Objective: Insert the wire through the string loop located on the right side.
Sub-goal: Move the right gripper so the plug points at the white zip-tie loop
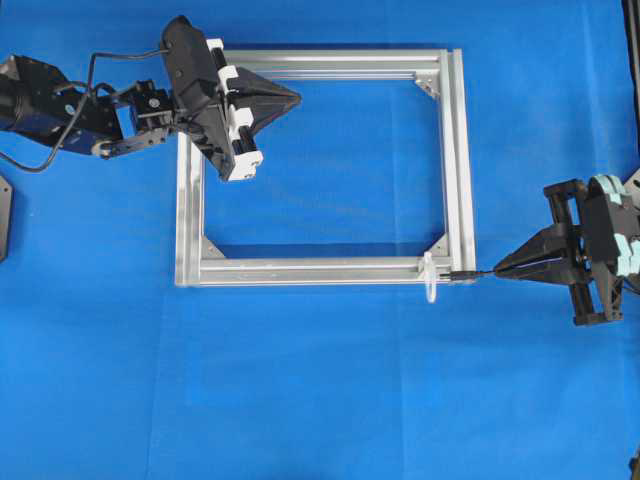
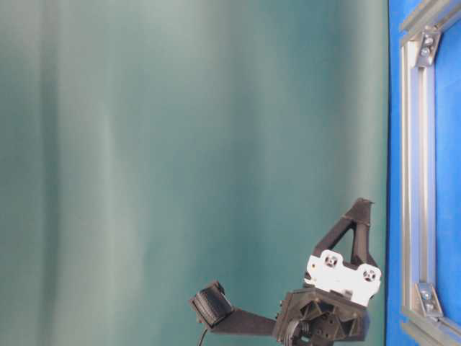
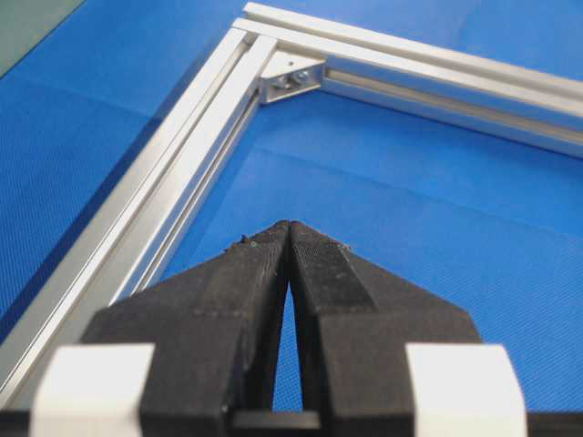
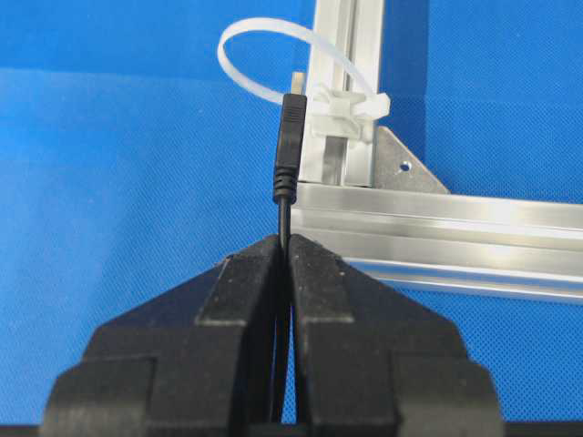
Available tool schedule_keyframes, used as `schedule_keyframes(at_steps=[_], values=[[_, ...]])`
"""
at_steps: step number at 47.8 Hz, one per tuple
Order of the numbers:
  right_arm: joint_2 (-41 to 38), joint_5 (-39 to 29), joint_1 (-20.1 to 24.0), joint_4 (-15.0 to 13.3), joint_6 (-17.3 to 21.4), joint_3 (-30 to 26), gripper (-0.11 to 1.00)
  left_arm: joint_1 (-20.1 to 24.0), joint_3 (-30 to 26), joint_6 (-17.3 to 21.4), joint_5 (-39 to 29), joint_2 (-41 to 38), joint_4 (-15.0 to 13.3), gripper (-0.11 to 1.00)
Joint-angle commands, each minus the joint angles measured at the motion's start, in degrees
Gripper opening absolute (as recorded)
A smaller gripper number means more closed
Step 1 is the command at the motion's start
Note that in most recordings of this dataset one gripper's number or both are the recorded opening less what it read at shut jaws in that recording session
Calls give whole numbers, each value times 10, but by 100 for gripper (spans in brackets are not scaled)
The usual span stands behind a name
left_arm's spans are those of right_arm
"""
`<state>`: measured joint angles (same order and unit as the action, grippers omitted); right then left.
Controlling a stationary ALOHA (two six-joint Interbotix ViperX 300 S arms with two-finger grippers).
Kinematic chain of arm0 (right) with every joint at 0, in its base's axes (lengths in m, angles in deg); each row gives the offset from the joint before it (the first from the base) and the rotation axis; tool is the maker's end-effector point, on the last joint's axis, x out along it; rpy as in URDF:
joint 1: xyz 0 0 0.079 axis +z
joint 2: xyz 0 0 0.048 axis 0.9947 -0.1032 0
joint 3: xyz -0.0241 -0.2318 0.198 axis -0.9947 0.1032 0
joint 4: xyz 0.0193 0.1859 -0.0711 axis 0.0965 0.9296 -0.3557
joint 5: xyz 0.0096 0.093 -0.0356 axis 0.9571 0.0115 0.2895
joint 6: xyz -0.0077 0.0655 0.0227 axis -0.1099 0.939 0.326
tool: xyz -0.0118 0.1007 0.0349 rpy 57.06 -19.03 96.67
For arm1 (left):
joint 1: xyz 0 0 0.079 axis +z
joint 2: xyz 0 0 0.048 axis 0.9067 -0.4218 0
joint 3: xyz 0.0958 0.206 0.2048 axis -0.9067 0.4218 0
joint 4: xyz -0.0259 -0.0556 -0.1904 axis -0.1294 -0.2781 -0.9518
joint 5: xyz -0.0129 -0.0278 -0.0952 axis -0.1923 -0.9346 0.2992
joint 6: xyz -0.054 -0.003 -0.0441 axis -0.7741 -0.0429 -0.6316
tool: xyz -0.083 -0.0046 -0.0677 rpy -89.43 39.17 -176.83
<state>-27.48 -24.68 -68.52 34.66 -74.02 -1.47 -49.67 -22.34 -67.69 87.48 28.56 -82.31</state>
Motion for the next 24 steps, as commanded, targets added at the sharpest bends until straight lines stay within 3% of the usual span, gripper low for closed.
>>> schedule_keyframes(at_steps=[1, 24], values=[[-1, 4, -2, 1, -1, -7, -4, -2, -10, 1, 6, 18, 2, 0], [-36, 34, -2, 1, 1, -18, -4, -4, -15, 2, 6, 16, 3, 0]])
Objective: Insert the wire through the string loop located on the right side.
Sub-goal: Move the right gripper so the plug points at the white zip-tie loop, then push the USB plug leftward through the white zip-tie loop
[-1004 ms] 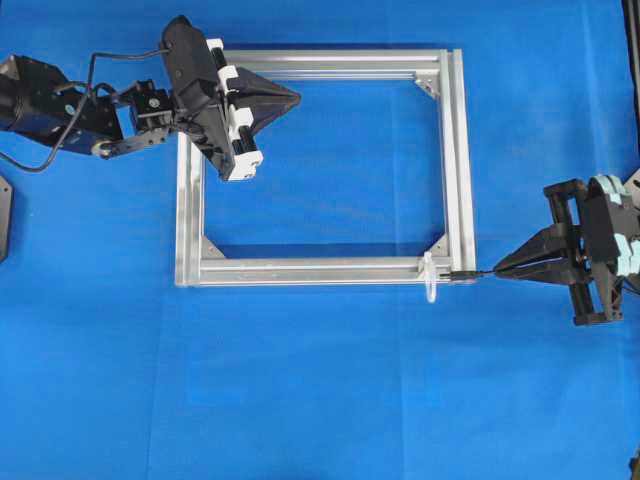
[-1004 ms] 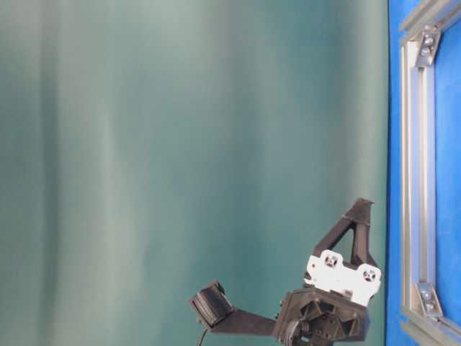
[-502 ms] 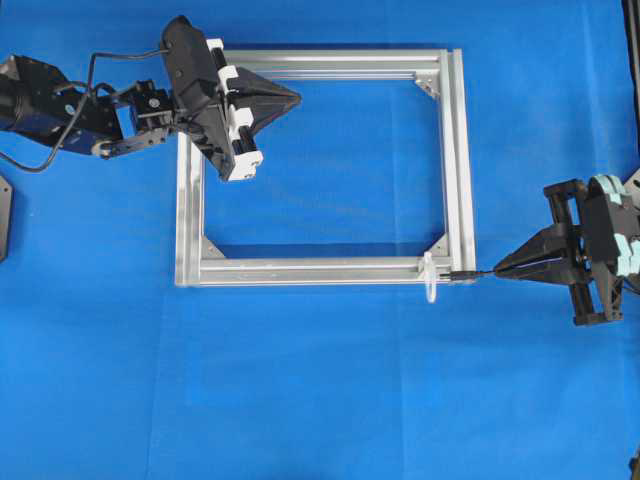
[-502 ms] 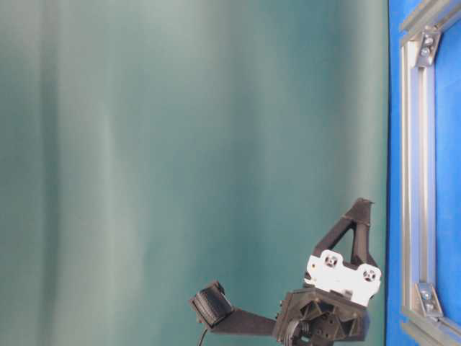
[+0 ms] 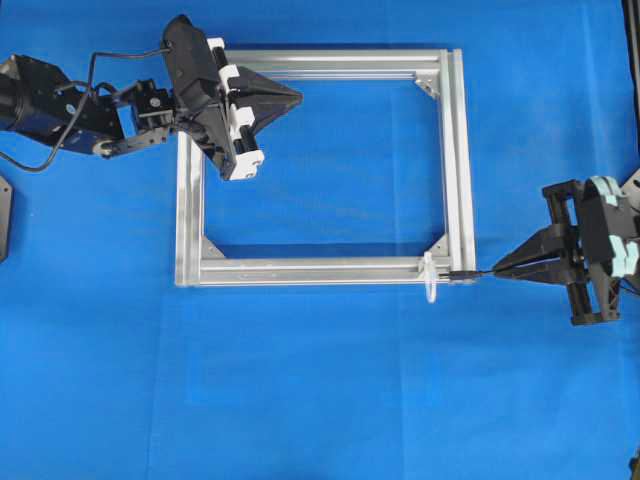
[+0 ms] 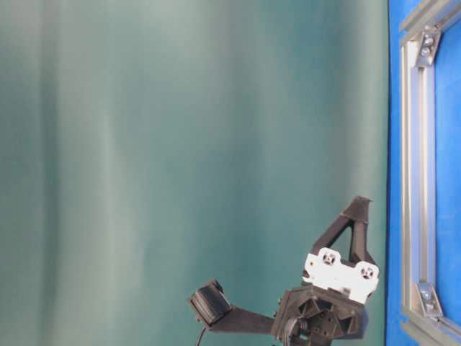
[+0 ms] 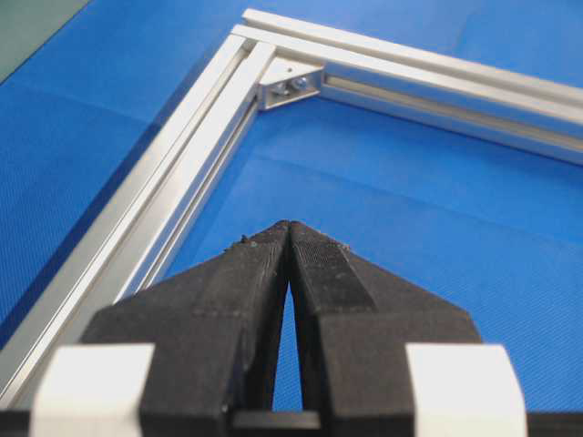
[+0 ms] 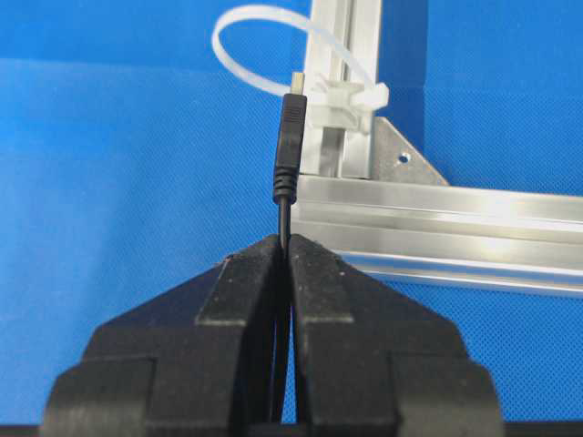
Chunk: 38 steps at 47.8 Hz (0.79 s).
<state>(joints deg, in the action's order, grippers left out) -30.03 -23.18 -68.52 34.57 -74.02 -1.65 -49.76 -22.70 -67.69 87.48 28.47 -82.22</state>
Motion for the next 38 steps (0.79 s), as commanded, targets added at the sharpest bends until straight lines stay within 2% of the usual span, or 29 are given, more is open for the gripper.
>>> schedule_keyframes(at_steps=[1, 16, 25, 38], values=[[-18, 27, -2, 2, 1, -18, -4, -3, -12, 2, 6, 17, 1, 0], [-106, 107, -2, 3, 1, -52, -4, -4, -13, 2, 5, 17, 2, 0], [-156, 120, -4, 3, 1, -83, -4, -4, -13, 2, 6, 17, 2, 0], [-175, 126, -12, 3, 1, -100, -4, -7, -12, 2, 6, 17, 2, 0]])
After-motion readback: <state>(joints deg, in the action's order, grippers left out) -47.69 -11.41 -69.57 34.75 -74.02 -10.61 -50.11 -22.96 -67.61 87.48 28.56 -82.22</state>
